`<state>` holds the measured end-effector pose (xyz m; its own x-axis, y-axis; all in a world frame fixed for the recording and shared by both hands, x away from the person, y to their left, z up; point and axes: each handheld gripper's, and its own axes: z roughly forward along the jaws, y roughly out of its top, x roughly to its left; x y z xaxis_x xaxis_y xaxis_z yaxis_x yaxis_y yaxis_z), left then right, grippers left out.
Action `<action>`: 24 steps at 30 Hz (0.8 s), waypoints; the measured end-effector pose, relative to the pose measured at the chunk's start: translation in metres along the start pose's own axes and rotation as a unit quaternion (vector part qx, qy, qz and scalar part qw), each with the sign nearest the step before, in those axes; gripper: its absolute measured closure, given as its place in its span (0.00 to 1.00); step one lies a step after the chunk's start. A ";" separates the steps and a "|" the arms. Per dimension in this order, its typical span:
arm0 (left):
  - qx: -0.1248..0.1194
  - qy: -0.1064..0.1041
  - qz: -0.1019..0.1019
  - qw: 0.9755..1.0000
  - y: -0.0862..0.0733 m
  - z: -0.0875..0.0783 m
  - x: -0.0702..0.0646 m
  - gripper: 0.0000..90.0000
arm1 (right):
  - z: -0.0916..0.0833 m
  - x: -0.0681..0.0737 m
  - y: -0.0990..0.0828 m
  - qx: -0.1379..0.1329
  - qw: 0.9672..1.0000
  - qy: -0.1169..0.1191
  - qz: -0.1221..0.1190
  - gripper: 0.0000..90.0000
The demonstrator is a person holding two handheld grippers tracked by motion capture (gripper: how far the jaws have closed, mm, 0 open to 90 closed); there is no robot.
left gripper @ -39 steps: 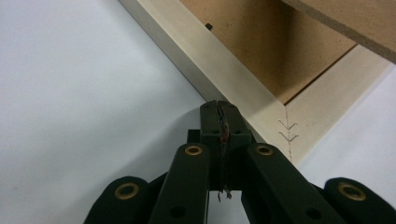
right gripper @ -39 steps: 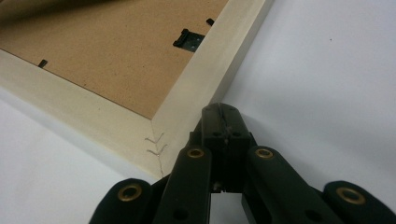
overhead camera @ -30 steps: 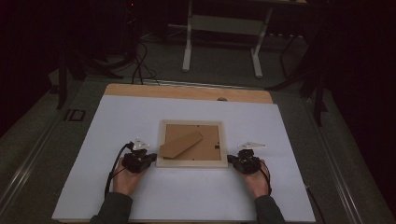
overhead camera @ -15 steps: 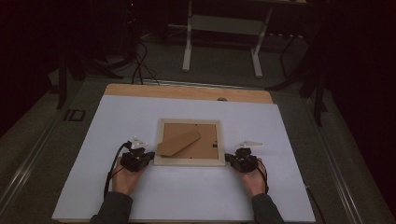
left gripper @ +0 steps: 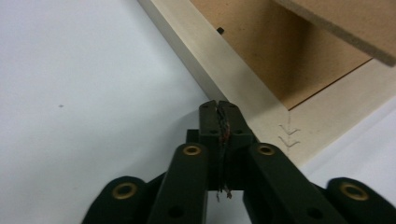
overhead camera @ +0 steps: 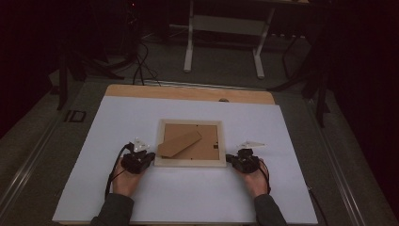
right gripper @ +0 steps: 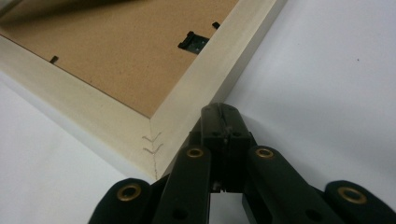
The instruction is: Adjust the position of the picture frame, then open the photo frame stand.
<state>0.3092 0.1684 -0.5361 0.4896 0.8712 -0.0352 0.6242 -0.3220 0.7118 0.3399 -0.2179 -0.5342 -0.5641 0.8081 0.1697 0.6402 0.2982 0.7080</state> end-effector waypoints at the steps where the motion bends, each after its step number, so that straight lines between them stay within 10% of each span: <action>1: 0.000 -0.004 -0.001 1.000 0.000 0.000 0.001 0.96 | 0.000 -0.001 0.000 -0.002 1.000 0.000 0.003 0.99; 24: -0.029 -0.006 -0.039 0.999 0.000 -0.013 0.012 0.75 | -0.011 -0.004 0.004 -0.028 1.000 -0.002 0.007 0.82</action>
<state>0.3070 0.1832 -0.5274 0.4485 0.8881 -0.1004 0.6249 -0.2312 0.7457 0.3389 -0.2254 -0.5246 -0.5533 0.8139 0.1775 0.6183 0.2585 0.7422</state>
